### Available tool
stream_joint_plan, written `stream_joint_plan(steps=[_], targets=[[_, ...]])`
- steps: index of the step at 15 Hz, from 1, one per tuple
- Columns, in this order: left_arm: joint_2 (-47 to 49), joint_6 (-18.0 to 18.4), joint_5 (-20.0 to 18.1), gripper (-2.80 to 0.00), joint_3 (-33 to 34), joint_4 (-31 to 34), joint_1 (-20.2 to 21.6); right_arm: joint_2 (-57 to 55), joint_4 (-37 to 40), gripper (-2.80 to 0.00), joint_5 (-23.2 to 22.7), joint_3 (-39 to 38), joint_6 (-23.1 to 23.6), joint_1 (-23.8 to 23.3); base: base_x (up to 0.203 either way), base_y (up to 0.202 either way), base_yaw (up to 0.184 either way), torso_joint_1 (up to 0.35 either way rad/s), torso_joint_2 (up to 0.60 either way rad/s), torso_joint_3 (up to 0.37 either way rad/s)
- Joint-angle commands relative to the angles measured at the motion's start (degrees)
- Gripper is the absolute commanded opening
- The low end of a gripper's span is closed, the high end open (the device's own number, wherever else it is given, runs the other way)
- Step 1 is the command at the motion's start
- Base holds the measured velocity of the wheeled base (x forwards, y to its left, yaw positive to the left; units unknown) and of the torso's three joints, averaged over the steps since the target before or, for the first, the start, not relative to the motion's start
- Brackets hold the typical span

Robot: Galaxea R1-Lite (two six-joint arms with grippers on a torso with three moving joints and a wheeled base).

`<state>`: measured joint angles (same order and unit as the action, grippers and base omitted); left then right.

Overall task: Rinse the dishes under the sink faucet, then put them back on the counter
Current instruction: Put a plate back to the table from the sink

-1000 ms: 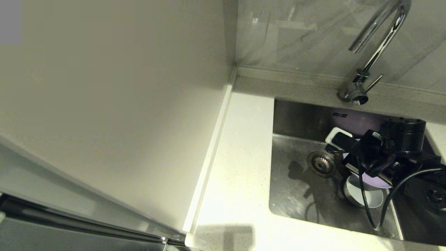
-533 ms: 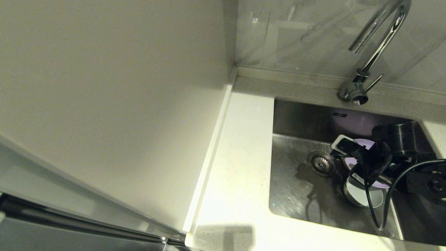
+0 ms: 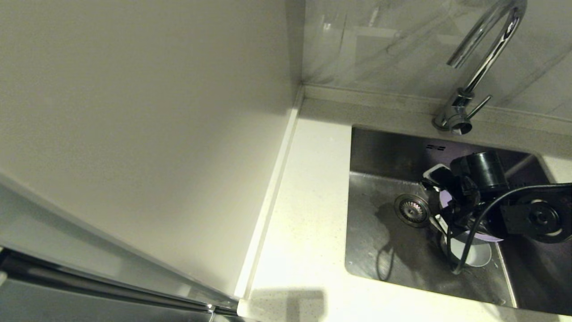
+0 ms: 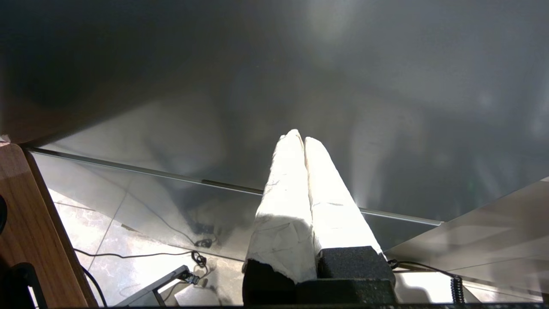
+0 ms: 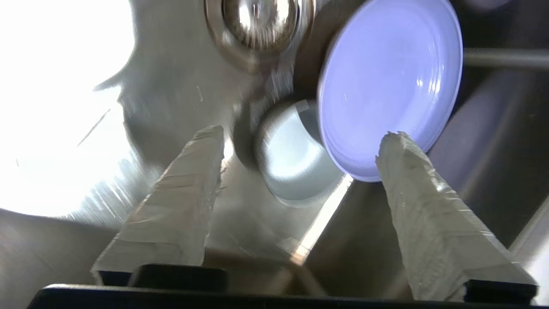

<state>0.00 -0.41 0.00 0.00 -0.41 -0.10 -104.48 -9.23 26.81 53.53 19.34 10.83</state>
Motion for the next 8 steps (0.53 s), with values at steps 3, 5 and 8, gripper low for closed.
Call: stream_joint_plan(steps=[3, 5, 8], targets=[[0.00, -0.03, 0.00, -2.80, 0.18, -0.02, 0.01, -7.79, -1.74, 0.00, 5.10, 8.24, -7.67, 1.66, 0.000, 0.000, 0.000, 0.000, 0.00, 0.000], [0.00, -0.03, 0.00, -2.80, 0.18, -0.02, 0.01, -11.76, -7.46, 0.00, 6.62, 11.04, -6.74, 0.43, 0.000, 0.000, 0.000, 0.000, 0.00, 0.000], [0.00, -0.03, 0.00, -2.80, 0.18, -0.02, 0.01, -16.87, -21.51, 0.00, 7.08, 11.41, 1.86, -1.97, 0.000, 0.000, 0.000, 0.000, 0.00, 0.000]])
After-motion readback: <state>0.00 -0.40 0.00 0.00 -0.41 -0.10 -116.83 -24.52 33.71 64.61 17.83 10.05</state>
